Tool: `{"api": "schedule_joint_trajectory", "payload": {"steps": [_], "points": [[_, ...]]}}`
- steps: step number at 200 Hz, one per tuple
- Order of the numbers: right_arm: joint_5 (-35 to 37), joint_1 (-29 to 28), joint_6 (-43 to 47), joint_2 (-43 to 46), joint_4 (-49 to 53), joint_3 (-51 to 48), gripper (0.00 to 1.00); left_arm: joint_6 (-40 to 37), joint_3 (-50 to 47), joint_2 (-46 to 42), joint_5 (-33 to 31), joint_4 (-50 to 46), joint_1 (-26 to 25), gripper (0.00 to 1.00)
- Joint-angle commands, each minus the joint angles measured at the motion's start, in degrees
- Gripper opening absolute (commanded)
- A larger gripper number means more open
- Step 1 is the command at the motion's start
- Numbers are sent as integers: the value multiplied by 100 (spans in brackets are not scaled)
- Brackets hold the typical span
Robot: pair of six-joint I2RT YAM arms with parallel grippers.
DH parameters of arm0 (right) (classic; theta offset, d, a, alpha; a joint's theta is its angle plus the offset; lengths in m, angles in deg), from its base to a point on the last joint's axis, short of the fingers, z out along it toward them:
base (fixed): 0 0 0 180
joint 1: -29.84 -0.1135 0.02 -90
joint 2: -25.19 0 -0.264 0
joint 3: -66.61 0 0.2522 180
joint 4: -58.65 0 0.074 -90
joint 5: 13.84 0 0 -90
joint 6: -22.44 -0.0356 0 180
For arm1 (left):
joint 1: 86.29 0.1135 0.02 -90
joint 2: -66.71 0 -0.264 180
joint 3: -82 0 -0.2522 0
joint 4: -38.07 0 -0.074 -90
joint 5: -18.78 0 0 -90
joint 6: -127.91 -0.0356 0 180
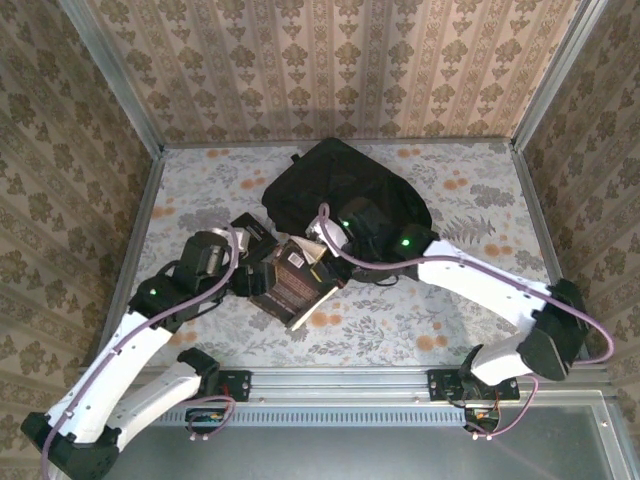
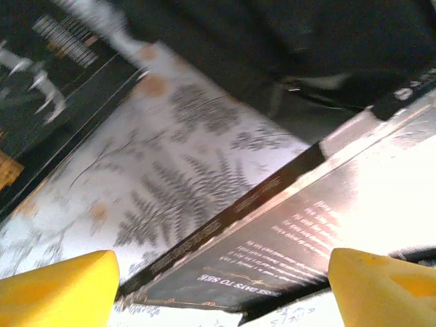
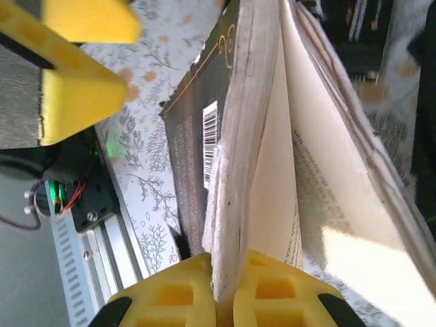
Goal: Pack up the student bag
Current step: Pick up the book from the bottom-center of the table, then pass the book.
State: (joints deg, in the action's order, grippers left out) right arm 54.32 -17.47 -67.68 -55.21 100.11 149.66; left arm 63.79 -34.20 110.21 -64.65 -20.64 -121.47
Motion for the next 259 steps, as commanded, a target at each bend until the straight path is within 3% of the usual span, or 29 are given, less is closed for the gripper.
{"api": "schedule_joint_trajectory", "payload": {"steps": [1, 47, 101, 151, 174, 187, 203, 211, 221, 237, 243, 259], "points": [[-709, 95, 1804, 663, 444, 22, 0, -1414, 336, -50, 723, 417, -255, 82], [-1316, 256, 2815, 1354, 1154, 104, 0, -2423, 247, -131, 1839, 1085, -573, 80], [-1376, 264, 3056, 1857, 1099, -127, 0, -2870, 60, 33, 3469, 1645, -758, 66], [-1320, 258, 2853, 1818, 857, -127, 0, -3485, 489, 681, 3293, 1154, -1261, 46], [-1243, 266, 2766, 1789, 855, -108, 0, -3640, 627, 806, 3057, 1050, -1335, 20], [-1146, 259, 2716, 1799, 827, -123, 0, -3678, 632, 840, 3059, 1105, -1340, 0], [-900, 265, 2605, 1863, 715, -180, 0, -3610, 617, 803, 2831, 1249, -1329, 0], [-587, 275, 2437, 1943, 519, -280, 10, -3524, 568, 727, 2869, 1442, -1304, 0], [41, 271, 2038, 2091, 76, -487, 42, -3346, 430, 575, 2876, 1807, -1242, 0], [908, 268, 1508, 2376, -541, -847, 76, -2809, 122, 270, 2816, 2650, -1072, 0], [1156, 273, 1277, 2479, -738, -977, 81, -2539, -9, 163, 2741, 2998, -1009, 0], [1538, 286, 539, 2792, -1517, -1477, 84, -1681, -412, -115, 2398, 4150, -921, 0]]}}
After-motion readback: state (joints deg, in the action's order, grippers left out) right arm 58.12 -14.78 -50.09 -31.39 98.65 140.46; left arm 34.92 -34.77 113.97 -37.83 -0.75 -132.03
